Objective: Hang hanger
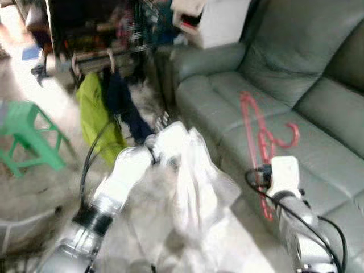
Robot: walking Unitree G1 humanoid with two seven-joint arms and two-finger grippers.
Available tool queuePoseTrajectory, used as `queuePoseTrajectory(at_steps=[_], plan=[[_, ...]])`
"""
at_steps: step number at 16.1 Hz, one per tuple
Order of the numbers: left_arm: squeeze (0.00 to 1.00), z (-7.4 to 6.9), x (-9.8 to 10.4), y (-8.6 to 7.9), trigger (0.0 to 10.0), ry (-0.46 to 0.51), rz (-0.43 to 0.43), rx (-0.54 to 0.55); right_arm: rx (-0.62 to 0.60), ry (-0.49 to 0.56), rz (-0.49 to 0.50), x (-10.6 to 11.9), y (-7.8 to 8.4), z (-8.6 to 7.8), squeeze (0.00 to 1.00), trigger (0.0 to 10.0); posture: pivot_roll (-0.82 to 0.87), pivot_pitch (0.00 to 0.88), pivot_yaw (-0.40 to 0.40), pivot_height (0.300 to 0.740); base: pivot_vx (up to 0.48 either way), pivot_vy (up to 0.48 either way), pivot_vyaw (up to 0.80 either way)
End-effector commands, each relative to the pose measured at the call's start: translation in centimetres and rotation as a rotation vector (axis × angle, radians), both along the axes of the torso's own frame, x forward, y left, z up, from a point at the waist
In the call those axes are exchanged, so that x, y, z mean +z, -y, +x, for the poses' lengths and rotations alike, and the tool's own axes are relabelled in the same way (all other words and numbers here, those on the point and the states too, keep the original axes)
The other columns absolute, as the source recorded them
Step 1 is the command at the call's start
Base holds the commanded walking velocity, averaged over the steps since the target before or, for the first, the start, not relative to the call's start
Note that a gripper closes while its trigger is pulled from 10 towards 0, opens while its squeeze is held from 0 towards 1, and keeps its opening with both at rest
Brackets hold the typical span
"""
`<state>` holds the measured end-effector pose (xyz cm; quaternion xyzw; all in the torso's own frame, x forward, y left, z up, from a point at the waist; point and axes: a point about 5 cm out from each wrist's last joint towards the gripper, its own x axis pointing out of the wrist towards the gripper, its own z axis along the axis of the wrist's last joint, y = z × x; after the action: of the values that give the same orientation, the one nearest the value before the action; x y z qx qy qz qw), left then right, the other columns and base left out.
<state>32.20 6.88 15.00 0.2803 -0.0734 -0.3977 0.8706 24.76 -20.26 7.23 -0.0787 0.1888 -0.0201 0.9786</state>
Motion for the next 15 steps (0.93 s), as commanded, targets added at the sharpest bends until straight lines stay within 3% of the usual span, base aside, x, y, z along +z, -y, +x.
queuePoseTrajectory(at_steps=[1,3,4,6,7,8,11,15], plan=[[0.00,1.4,1.8,-0.4,10.0,0.068,-0.030,0.050,0.030,0.031,0.015,1.0,-0.3,0.3,0.00,10.0,-0.08,0.000,0.036,0.740,0.000,0.000,0.00],[0.00,2.7,2.7,-0.7,10.0,0.108,-0.041,0.048,0.186,0.017,0.011,1.4,-0.7,-0.2,0.00,10.0,-0.08,0.000,0.048,0.740,0.000,0.000,0.00],[0.00,3.3,2.6,-1.2,10.0,0.137,-0.001,0.070,0.244,0.014,0.006,1.6,-0.8,-0.4,0.00,10.0,-0.09,0.000,0.051,0.740,0.000,0.000,0.00],[0.00,4.2,2.8,-2.4,10.0,0.239,0.149,0.067,0.334,0.029,-0.074,2.6,0.0,-0.5,0.00,10.0,-0.09,0.000,0.050,0.740,0.000,0.000,0.00],[0.00,5.0,2.7,-3.6,10.0,0.291,0.319,0.078,0.354,0.061,-0.130,3.7,1.1,0.2,0.00,10.0,-0.09,0.000,0.043,0.740,0.000,0.000,0.00],[0.00,5.8,2.7,-4.5,10.0,0.299,0.380,0.127,0.384,0.080,-0.137,4.6,1.6,0.6,0.00,10.0,-0.09,0.000,0.043,0.740,0.000,0.000,0.00],[0.00,6.6,3.7,-5.4,10.0,0.329,0.367,0.193,0.501,0.067,-0.150,6.2,2.3,0.8,0.00,10.0,-0.09,0.000,0.041,0.740,0.000,0.000,0.00],[0.00,6.9,4.2,-5.1,10.0,0.372,0.344,0.189,0.700,-0.138,-0.036,5.3,3.1,-1.7,0.00,10.0,-0.10,0.000,0.035,0.740,0.000,0.000,0.00]])
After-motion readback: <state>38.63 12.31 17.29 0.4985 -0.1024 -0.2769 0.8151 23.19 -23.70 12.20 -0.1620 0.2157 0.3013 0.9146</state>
